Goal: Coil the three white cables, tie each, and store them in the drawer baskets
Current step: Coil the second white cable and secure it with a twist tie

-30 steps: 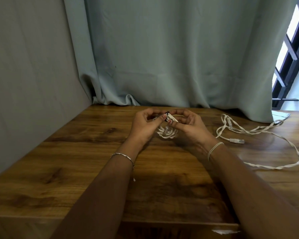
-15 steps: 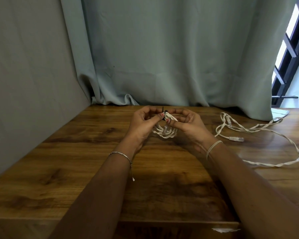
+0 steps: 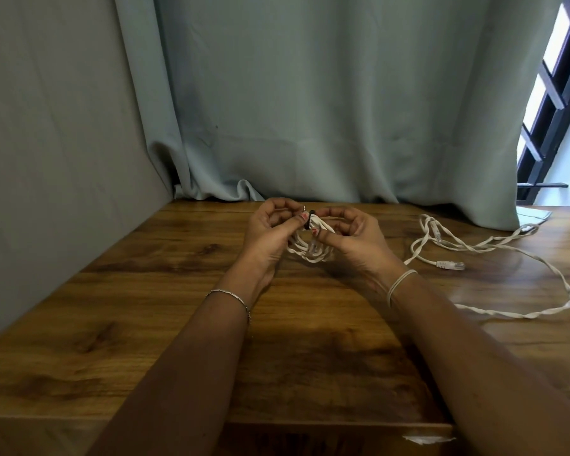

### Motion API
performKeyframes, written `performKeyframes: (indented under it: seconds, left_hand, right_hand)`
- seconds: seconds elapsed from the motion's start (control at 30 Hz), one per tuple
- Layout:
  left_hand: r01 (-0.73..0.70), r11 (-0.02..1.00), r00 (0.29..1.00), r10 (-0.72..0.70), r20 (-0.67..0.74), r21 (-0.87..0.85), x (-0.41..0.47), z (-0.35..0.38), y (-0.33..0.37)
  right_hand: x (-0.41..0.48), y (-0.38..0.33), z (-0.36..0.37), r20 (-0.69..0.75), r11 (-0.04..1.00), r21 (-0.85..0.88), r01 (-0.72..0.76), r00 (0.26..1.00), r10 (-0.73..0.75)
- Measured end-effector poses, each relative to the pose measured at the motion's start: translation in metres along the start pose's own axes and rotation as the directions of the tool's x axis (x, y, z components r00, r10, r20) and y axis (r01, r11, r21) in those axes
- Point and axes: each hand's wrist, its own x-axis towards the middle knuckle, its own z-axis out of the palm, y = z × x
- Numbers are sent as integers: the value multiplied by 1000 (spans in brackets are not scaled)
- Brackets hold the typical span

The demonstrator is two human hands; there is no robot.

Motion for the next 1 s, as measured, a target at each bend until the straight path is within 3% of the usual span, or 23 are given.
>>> performKeyframes:
  seconds: [0.2, 0.87, 1.0]
  left_hand:
    - [-65, 994, 998, 65, -4, 89, -3, 3, 1]
    - [-61, 992, 994, 71, -86, 113, -5, 6, 2]
    - [-131, 975, 985, 149, -90, 181, -4, 7, 0]
  right_hand:
    - [1, 2, 1, -25, 1000, -1, 2, 1000, -2]
    - [3, 5, 2, -43, 1000, 25, -10, 999, 11]
    - [3, 5, 2, -60, 998, 47, -29, 998, 32]
